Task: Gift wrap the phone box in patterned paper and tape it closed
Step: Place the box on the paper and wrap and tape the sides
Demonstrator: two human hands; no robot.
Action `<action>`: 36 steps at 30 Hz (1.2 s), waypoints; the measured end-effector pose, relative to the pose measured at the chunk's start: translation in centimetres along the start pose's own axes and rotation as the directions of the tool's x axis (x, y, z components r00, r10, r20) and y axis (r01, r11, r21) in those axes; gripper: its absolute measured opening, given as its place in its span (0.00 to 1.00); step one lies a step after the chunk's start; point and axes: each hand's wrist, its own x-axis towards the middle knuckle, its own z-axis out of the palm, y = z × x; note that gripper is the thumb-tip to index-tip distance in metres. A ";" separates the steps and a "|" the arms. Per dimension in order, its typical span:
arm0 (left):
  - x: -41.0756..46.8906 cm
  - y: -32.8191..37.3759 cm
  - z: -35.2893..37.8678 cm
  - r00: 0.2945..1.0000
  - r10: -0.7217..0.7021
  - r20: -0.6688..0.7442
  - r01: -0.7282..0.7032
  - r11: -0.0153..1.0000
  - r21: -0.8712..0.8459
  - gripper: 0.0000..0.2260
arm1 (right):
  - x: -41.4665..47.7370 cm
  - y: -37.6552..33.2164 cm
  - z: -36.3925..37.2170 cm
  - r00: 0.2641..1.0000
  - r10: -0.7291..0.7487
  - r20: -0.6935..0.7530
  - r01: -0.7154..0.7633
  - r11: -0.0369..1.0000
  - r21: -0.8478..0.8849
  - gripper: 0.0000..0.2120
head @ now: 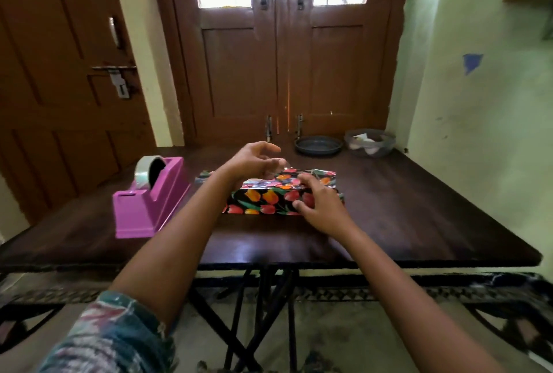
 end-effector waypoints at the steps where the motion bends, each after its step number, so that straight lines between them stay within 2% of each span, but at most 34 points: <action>1: 0.9 0.1 0.2 0.999 -0.010 0.050 0.010 1.000 -0.001 0.15 | 0.1 0.3 0.0 1.000 0.000 0.006 0.000 1.000 0.020 0.26; 5: 2.8 0.2 0.3 0.976 -0.089 0.201 0.070 0.993 0.100 0.15 | 0.5 1.1 -0.1 0.999 0.045 0.020 -0.047 0.994 0.094 0.32; 8: 3.4 0.0 0.7 0.952 -0.157 0.264 0.103 0.973 0.207 0.18 | 0.4 1.3 0.0 0.999 0.014 0.034 -0.013 0.999 -0.031 0.32; 12: 3.9 -0.3 0.9 0.944 -0.164 0.287 0.106 0.972 0.208 0.18 | -0.3 1.5 0.3 0.993 -0.092 -0.073 0.069 0.960 -0.270 0.27; 14: 3.9 -0.4 0.8 0.943 -0.161 0.291 0.101 0.973 0.209 0.17 | -0.3 2.3 0.4 0.988 -0.078 -0.131 0.038 0.959 -0.282 0.24; 17: 4.2 -0.4 1.0 0.937 -0.157 0.311 0.078 0.964 0.254 0.15 | -0.2 3.5 0.4 0.991 -0.082 -0.110 0.047 0.954 -0.295 0.19; 25: 5.1 0.6 1.8 0.916 -0.248 0.316 0.108 0.910 0.401 0.14 | -1.0 3.6 0.9 0.979 -0.122 -0.165 0.072 0.956 -0.285 0.20; 28: 5.6 1.6 2.6 0.904 -0.327 0.276 0.141 0.836 0.531 0.14 | -0.9 3.7 0.8 0.981 -0.120 -0.153 0.072 0.955 -0.288 0.20; 31: 6.2 2.9 3.3 0.884 -0.409 0.229 0.126 0.678 0.724 0.12 | -0.9 3.7 0.8 0.983 -0.116 -0.139 0.072 0.955 -0.289 0.19; 34: 6.3 3.0 3.4 0.915 -0.379 0.137 0.074 0.493 0.867 0.21 | -0.8 3.8 0.9 0.987 -0.097 -0.126 0.057 0.956 -0.286 0.20; 36: 6.3 1.9 3.0 0.923 -0.375 0.081 0.105 0.451 0.886 0.27 | -0.8 3.9 0.8 0.988 -0.089 -0.125 0.051 0.958 -0.283 0.21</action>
